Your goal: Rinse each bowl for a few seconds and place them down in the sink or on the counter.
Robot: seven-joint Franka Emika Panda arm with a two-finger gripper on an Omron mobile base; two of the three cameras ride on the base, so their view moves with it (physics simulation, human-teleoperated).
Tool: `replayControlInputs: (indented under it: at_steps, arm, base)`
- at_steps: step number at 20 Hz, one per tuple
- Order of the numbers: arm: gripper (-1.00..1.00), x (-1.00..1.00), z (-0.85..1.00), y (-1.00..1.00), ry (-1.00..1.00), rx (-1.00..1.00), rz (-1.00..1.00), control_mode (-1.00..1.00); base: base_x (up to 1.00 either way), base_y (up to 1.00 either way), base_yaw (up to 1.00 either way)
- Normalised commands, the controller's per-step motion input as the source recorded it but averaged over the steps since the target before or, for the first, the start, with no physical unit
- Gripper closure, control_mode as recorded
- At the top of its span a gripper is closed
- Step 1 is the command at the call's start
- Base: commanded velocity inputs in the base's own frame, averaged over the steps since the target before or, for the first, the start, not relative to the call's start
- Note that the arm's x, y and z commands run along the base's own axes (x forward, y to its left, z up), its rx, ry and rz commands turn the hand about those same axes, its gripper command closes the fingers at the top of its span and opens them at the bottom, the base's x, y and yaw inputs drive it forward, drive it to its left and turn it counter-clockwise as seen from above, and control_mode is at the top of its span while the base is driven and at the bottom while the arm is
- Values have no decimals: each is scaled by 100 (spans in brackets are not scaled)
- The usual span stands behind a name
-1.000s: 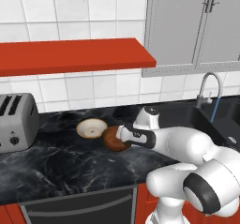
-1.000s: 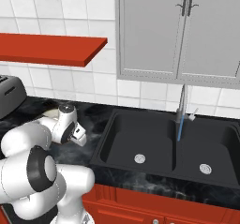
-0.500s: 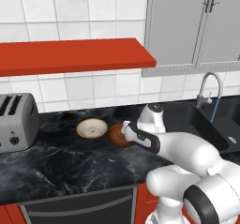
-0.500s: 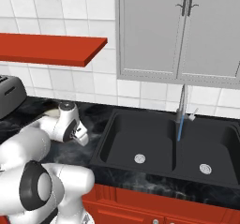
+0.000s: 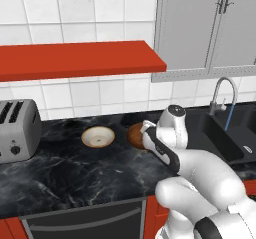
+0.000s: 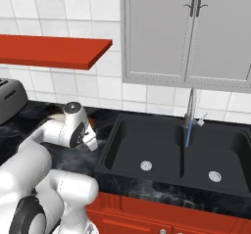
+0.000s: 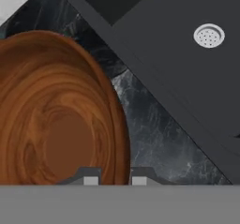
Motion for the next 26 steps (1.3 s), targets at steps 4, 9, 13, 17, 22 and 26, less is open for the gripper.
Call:
replayControlInputs:
  at_steps: [4, 9, 13, 17, 22, 26]
  arm:
    - [100, -4, 31, -39, -12, 0, -16, -100]
    - [100, -2, 23, -41, -9, 0, -19, -100]
    - [100, 0, 18, -48, -2, 0, -19, -100]
    - [100, 1, 19, -48, 0, 0, -22, -100]
    - [100, 0, 21, -55, 1, 1, -21, -100]
    - [100, 0, 22, -61, 2, 3, -19, -100]
  base:
    - [0, 0, 0]
    - [0, 0, 0]
    - [0, 0, 0]
    - [0, 0, 0]
    - [0, 0, 0]
    - [0, 0, 0]
